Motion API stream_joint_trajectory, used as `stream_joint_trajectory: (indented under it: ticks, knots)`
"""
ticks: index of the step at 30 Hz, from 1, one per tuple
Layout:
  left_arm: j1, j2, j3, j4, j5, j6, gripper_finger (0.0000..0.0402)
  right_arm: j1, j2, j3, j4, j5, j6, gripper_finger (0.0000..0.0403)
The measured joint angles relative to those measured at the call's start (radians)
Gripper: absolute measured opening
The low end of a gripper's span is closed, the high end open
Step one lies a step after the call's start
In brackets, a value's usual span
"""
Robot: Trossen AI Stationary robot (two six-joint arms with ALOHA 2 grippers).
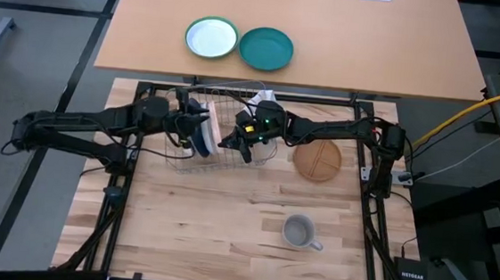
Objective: Sort dishes
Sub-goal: Put the peach plate in the dish rack
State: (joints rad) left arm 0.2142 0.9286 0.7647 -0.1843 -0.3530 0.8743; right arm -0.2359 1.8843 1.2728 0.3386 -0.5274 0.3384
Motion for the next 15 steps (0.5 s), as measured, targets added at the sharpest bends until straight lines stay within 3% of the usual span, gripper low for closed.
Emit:
stream_joint_trajectory:
  ticks: [5, 15]
  knots:
    - [0.040, 0.027, 0.000, -0.028, 0.038, 0.027, 0.0051, 0.000, 0.000, 0.000, 0.002, 0.000, 0.032, 0.0012]
    - [0.062, 0.131, 0.004, 0.089, 0.090, 0.063, 0.0033, 0.001, 0.001, -0.001, 0.025, 0.000, 0.077, 0.0012]
